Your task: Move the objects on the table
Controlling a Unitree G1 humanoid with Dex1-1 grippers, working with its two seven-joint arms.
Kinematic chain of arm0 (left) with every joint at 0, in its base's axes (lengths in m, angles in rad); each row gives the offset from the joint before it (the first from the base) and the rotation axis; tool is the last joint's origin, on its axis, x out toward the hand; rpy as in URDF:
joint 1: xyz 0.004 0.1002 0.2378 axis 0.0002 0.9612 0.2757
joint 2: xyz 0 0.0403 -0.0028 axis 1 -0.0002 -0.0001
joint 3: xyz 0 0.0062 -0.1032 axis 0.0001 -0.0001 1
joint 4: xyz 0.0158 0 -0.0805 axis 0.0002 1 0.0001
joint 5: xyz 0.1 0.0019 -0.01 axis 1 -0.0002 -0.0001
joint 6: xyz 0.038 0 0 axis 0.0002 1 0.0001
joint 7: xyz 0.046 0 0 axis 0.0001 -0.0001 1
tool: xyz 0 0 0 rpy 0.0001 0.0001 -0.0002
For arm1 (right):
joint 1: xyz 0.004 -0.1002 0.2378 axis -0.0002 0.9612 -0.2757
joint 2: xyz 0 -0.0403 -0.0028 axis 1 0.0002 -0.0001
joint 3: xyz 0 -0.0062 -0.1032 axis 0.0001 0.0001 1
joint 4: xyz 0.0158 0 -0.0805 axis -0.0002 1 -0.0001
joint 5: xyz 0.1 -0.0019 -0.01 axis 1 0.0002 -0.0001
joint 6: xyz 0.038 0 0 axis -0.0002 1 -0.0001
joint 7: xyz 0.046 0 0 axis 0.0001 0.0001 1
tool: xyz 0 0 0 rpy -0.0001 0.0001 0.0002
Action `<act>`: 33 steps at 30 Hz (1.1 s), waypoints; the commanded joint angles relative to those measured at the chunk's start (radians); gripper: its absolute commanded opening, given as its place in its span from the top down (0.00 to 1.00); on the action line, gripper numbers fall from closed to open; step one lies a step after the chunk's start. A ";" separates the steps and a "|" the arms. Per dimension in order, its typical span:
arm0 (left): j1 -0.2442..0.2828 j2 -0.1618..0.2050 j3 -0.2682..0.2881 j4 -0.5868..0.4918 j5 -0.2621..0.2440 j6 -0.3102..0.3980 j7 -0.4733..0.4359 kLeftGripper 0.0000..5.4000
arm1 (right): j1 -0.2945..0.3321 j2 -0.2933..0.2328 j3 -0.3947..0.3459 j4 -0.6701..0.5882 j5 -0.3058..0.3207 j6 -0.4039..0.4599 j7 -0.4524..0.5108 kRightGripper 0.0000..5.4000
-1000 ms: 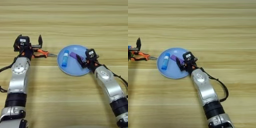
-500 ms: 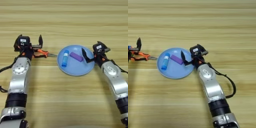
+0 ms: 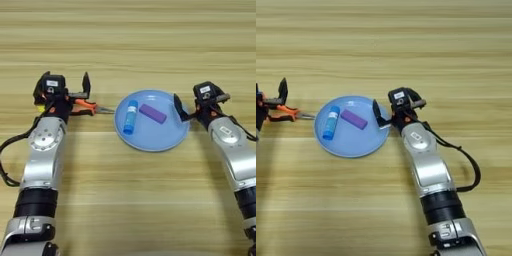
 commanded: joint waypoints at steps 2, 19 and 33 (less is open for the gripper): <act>0.007 -0.002 -0.006 -0.009 0.011 0.012 0.004 0.00 | -0.023 -0.005 -0.005 0.042 -0.002 0.015 0.000 0.00; 0.004 -0.003 -0.005 -0.014 0.013 0.014 0.007 0.00 | -0.043 -0.003 0.018 0.224 -0.023 -0.044 -0.006 0.00; 0.012 -0.001 0.000 -0.024 0.011 0.015 0.009 0.00 | -0.073 -0.009 0.042 0.330 -0.084 -0.075 -0.055 0.00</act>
